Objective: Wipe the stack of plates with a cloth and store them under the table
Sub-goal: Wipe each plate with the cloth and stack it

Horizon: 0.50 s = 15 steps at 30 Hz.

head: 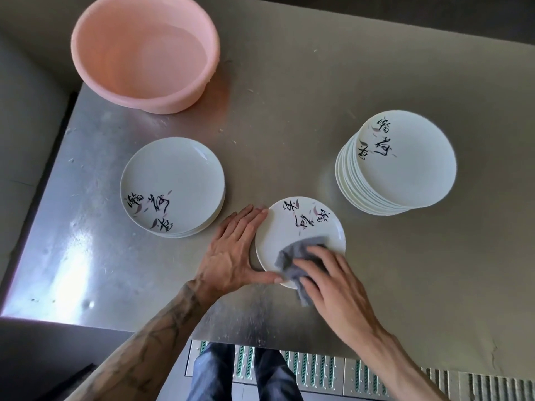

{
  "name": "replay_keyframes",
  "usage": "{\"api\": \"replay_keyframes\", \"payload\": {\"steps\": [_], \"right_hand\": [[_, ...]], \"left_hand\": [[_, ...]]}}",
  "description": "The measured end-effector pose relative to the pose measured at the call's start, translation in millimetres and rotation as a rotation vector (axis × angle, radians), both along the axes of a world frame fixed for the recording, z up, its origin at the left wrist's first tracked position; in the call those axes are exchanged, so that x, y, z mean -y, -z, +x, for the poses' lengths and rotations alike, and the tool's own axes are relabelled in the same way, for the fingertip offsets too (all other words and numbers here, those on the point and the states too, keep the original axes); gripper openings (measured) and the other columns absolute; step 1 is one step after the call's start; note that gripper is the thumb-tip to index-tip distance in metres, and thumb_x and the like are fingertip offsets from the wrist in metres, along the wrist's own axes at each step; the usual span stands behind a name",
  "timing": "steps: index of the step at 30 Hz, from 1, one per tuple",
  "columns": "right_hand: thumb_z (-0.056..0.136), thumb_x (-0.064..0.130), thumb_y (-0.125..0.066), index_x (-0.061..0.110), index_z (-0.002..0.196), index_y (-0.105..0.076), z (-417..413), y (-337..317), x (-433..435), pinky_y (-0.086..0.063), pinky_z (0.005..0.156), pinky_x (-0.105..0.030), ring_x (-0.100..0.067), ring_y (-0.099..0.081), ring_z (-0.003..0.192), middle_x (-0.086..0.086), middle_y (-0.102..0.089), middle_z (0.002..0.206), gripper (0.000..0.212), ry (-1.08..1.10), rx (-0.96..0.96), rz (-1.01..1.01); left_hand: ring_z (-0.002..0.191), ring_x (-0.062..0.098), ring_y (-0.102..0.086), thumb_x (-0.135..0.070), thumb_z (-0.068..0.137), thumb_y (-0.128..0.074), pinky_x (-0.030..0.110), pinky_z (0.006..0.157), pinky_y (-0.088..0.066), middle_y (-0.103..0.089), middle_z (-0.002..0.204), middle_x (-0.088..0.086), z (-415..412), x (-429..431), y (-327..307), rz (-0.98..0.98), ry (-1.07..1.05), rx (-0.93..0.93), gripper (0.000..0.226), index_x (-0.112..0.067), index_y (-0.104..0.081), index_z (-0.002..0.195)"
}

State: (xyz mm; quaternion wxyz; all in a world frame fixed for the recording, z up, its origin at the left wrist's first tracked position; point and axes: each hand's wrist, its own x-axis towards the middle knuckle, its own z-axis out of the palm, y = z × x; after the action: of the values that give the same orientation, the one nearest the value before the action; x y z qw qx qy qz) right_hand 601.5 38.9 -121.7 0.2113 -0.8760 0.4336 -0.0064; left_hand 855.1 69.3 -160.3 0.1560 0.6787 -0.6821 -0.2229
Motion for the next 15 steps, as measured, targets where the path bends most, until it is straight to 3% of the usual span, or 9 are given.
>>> {"api": "replay_keyframes", "payload": {"steps": [6, 11, 15], "right_hand": [[0.099, 0.028, -0.058, 0.027, 0.141, -0.056, 46, 19, 18, -0.028, 0.120, -0.032, -0.019, -0.041, 0.141, 0.001, -0.041, 0.154, 0.042, -0.153, 0.111, -0.026], [0.099, 0.029, -0.060, 0.024, 0.141, -0.058, 38, 17, 59, -0.042, 0.113, -0.038, -0.024, -0.046, 0.136, 0.000, -0.044, 0.154, 0.042, 0.023, 0.010, -0.131], [0.096, 0.030, -0.064, 0.024, 0.139, -0.059, 11, 9, 31, -0.048, 0.105, -0.040, -0.024, -0.050, 0.129, 0.000, -0.047, 0.150, 0.043, 0.144, -0.042, -0.105]], "left_hand": [[0.157, 0.013, -0.018, -0.098, 0.064, -0.060, 0.044, 0.127, -0.022, -0.028, 0.168, -0.004, 0, 0, -1, -0.032, 0.015, -0.008, 0.131, -0.017, -0.028, 0.161], [0.157, 0.011, -0.018, -0.098, 0.063, -0.060, 0.041, 0.128, -0.016, -0.028, 0.168, -0.006, 0, 0, -4, 0.009, 0.006, -0.003, 0.131, -0.019, -0.027, 0.162], [0.157, 0.011, -0.017, -0.098, 0.063, -0.059, 0.041, 0.128, -0.016, -0.026, 0.168, -0.008, 0, 0, -3, -0.003, 0.001, -0.009, 0.131, -0.019, -0.026, 0.162]]}}
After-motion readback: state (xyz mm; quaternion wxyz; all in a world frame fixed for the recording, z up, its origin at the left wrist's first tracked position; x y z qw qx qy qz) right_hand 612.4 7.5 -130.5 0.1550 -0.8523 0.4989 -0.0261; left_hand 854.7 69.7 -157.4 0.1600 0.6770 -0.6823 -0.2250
